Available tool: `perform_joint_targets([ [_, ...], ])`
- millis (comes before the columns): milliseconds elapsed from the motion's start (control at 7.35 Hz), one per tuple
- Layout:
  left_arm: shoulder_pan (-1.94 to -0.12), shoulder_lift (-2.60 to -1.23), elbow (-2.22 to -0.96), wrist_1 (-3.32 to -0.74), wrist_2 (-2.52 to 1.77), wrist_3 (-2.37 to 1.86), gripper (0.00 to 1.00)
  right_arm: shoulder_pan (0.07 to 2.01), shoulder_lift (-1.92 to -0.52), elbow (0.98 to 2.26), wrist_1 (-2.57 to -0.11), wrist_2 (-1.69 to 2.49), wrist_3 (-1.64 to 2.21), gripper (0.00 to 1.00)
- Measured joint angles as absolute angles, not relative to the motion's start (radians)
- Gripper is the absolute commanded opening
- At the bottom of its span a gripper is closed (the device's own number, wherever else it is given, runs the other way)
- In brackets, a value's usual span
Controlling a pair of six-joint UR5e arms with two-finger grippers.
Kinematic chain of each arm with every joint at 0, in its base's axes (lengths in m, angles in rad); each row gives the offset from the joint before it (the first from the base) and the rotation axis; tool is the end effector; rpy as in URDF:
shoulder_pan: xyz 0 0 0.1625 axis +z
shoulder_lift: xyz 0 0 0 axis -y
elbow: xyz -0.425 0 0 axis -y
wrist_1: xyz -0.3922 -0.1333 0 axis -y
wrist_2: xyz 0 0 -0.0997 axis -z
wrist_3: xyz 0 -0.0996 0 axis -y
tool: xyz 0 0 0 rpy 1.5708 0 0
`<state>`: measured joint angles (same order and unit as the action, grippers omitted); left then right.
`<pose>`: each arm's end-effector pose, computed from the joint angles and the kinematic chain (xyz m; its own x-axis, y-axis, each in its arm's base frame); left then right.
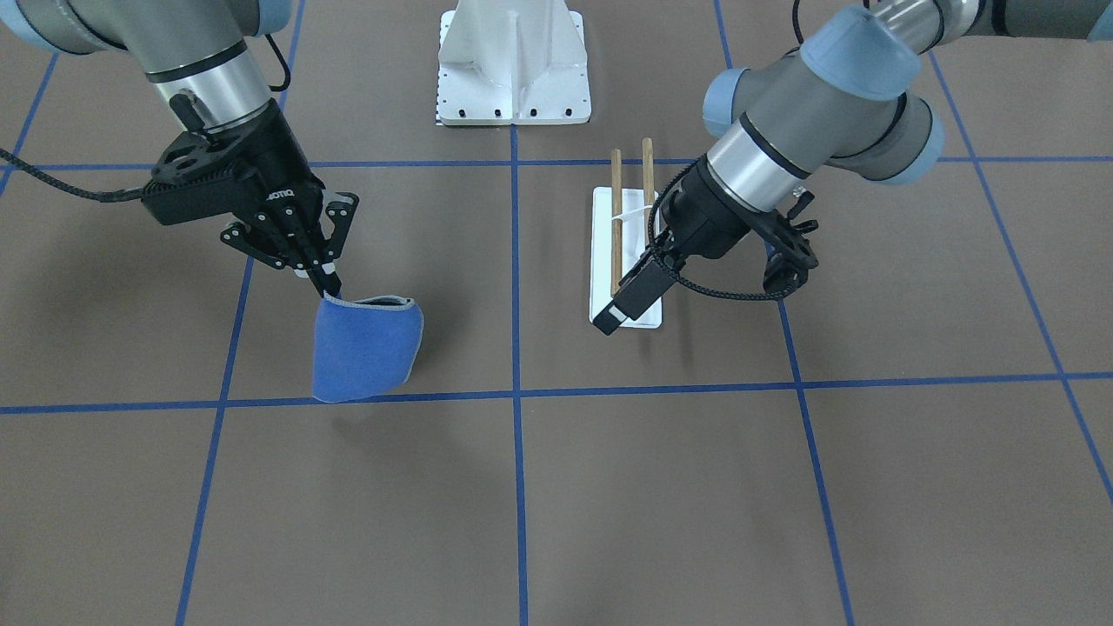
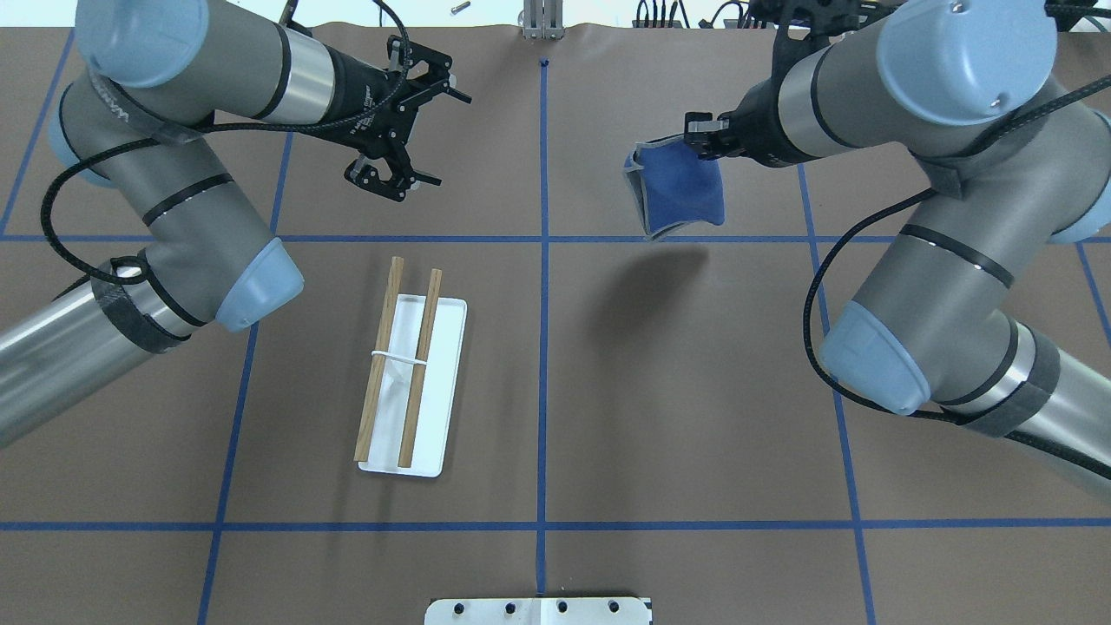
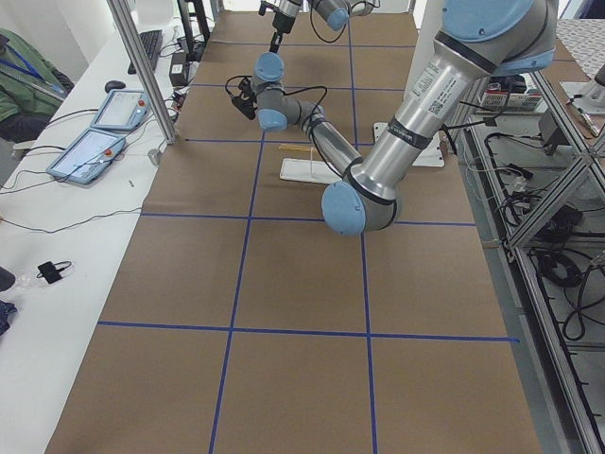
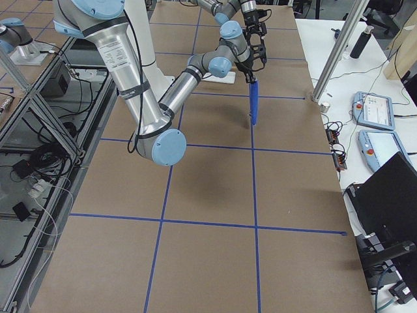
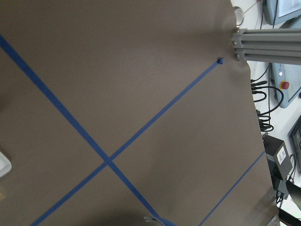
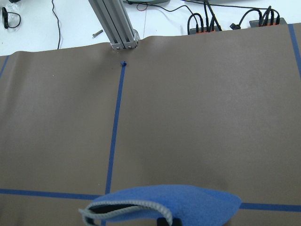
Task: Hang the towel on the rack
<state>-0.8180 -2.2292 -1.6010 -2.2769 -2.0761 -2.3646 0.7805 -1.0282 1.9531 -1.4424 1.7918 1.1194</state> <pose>0.3933 -0.5443 0.1665 -0.1390 -0.7642 -0.6298 0.3047 0.5722 -0.7615 -0.3403 -0.4939 0.1747 0.5567 -0.0477 0.8293 -0.3426 0.8963 0.2815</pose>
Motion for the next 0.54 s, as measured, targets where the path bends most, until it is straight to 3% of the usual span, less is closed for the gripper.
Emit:
perform_joint_targets([
  [544, -0.763, -2.297, -1.594, -2.285, -2.02, -2.64, 0.97, 0.699, -0.958, 1.953, -1.498, 1.68, 1.186, 0.0],
])
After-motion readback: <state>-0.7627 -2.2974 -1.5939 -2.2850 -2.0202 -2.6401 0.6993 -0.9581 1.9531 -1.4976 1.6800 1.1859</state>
